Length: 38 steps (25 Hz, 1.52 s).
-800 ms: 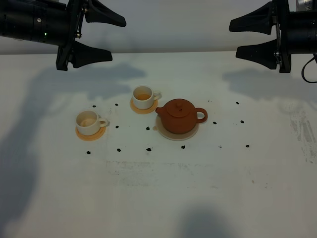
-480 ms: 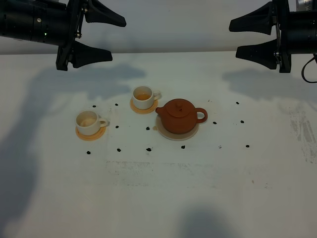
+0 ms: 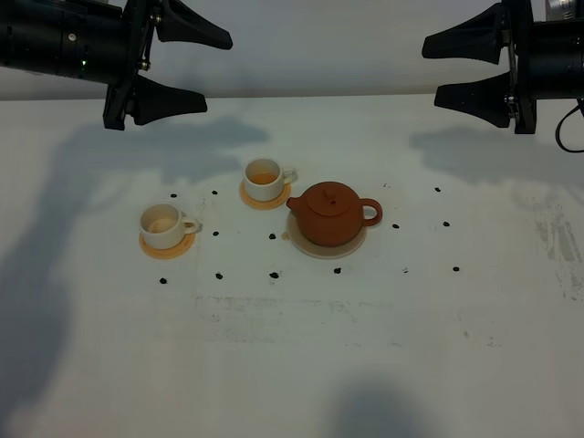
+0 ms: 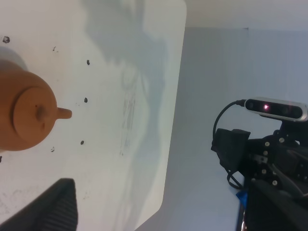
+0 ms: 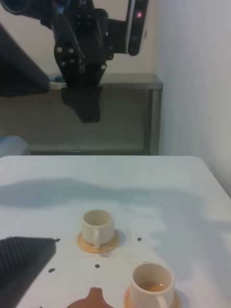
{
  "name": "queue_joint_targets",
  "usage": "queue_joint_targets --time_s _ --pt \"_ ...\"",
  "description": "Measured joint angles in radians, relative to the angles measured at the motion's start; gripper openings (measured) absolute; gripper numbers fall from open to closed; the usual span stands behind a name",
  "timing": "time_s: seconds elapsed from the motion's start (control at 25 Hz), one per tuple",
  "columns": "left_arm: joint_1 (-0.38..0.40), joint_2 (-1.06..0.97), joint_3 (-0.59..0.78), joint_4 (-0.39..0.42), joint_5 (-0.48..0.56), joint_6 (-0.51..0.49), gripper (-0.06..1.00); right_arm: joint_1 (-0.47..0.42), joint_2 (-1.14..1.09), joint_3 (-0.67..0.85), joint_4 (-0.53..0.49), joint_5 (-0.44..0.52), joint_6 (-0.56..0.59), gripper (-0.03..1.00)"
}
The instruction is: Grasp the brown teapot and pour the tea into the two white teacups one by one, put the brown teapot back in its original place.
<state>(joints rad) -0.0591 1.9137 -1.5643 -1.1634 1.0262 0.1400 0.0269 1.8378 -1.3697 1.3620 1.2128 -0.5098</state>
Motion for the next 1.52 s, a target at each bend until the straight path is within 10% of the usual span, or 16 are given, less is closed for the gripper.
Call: queue_joint_targets --time_s 0.84,1.08,1.52 --pt "0.000 0.000 0.000 0.079 -0.045 0.037 0.72 0.000 0.000 0.000 0.000 0.000 -0.006 0.59" --pt "0.000 0.000 0.000 0.349 -0.134 -0.009 0.72 0.000 0.000 0.000 0.000 0.000 -0.012 0.59" --pt "0.002 0.000 0.000 1.259 -0.093 -0.330 0.72 0.000 0.000 0.000 0.000 0.000 -0.010 0.59"
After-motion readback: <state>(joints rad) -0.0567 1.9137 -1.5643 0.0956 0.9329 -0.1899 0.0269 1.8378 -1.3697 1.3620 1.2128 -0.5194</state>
